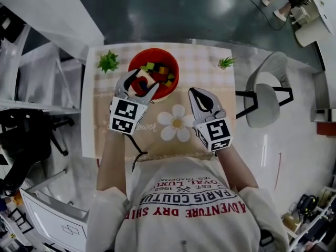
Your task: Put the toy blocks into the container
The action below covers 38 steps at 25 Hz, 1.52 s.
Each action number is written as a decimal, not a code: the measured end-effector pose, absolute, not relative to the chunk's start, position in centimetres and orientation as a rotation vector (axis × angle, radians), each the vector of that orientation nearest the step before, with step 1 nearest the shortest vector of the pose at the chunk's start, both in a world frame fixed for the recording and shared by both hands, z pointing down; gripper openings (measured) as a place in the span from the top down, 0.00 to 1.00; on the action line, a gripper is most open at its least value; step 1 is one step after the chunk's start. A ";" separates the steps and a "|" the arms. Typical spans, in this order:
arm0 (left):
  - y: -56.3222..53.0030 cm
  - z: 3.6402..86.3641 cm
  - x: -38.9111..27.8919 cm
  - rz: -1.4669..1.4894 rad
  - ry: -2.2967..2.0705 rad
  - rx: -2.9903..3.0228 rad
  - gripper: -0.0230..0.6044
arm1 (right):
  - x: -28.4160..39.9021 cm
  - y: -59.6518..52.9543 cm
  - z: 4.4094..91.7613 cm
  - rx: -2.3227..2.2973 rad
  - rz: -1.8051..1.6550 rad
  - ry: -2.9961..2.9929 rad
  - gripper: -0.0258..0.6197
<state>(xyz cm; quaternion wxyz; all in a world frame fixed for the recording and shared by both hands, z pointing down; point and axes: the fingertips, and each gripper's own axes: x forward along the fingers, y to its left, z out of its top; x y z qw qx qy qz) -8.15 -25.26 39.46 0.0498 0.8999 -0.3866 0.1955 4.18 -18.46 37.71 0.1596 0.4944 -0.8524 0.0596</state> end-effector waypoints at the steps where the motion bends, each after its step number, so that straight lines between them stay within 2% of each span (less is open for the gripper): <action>1: -25.4 39.8 -8.0 0.607 -1.173 2.734 0.45 | 4.4 -18.5 37.8 1.416 0.176 -2.432 0.96; 5: -25.8 40.6 -8.0 0.607 -1.232 2.696 0.45 | 5.2 -18.6 38.4 1.438 0.188 -2.407 0.96; 6: -25.8 40.5 -8.0 0.586 -1.250 2.686 0.44 | 5.3 -18.5 38.5 1.442 0.187 -2.402 0.96; 7: -25.7 40.4 -8.0 0.561 -1.257 2.677 0.37 | 5.5 -18.4 38.5 1.445 0.185 -2.400 0.96; 8: -25.5 40.2 -7.8 0.539 -1.255 2.669 0.35 | 5.6 -18.2 38.5 1.447 0.182 -2.399 0.96; 13: -23.3 39.2 -6.2 0.483 -1.206 2.702 0.35 | 6.7 -17.1 38.0 1.461 0.164 -2.395 0.96; 27: -14.6 38.5 6.5 0.458 -0.913 2.974 0.34 | 16.4 -9.8 40.3 1.621 0.234 -2.243 0.96; 38: -8.2 50.2 12.9 0.721 -0.574 2.849 0.34 | 21.1 -6.3 44.3 1.706 0.363 -2.186 0.96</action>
